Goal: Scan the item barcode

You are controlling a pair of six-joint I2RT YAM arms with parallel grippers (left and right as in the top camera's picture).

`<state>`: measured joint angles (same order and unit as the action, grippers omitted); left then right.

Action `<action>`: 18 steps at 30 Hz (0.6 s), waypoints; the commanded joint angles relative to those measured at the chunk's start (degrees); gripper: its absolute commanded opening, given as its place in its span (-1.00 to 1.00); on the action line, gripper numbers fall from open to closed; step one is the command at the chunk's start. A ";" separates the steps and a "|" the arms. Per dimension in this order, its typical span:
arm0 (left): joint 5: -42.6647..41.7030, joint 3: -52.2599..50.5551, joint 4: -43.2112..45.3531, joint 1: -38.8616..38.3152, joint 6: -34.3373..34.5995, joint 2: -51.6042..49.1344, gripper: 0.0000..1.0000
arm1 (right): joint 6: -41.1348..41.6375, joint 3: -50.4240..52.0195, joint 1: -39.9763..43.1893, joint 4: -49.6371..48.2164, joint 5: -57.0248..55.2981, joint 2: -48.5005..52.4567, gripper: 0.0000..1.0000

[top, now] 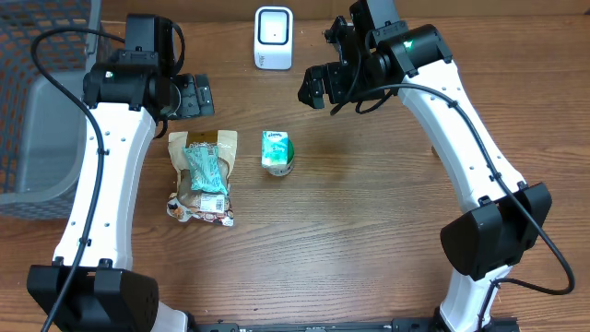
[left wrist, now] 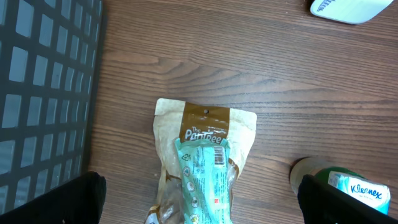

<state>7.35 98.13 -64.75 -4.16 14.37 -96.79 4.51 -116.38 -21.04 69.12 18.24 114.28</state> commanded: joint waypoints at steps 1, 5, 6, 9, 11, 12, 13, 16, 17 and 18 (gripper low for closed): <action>0.52 1.14 0.09 -0.37 -1.09 0.15 0.99 | 0.20 -0.98 0.20 -0.04 0.72 -1.22 1.00; 0.52 1.14 0.11 -0.35 -1.09 0.15 0.99 | 0.20 -0.98 0.20 -0.04 0.72 -1.22 1.00; 0.55 1.14 0.09 -0.35 -1.09 0.15 0.99 | 0.20 -0.98 0.20 -0.04 0.74 -1.22 1.00; 0.52 1.14 0.11 -0.37 -1.09 0.15 0.99 | 0.20 -0.98 0.20 -0.04 0.72 -1.22 1.00; 0.55 1.14 0.09 -0.35 -1.09 0.15 0.99 | 0.20 -0.98 0.20 -0.04 0.74 -1.22 1.00; 0.52 1.14 0.09 -0.35 -1.09 0.15 0.99 | 0.20 -0.98 0.20 -0.04 0.72 -1.22 1.00; 0.55 1.14 0.09 -0.37 -1.09 0.15 0.99 | 0.20 -0.98 0.20 -0.04 0.74 -1.22 1.00; 0.52 1.14 0.11 -0.70 -1.09 0.15 0.99 | 0.20 -0.98 0.20 -0.04 0.72 -1.22 1.00; 0.52 1.14 0.09 -0.70 -1.09 0.15 0.99 | 0.20 -0.98 0.20 -0.04 0.74 -1.22 1.00; 0.52 1.14 0.11 -0.70 -1.09 0.15 0.99 | 0.20 -0.98 0.20 -0.04 0.72 -1.22 1.00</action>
<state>7.35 98.15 -64.75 -4.16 14.37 -96.79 4.49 -116.38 -21.04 69.08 18.26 114.28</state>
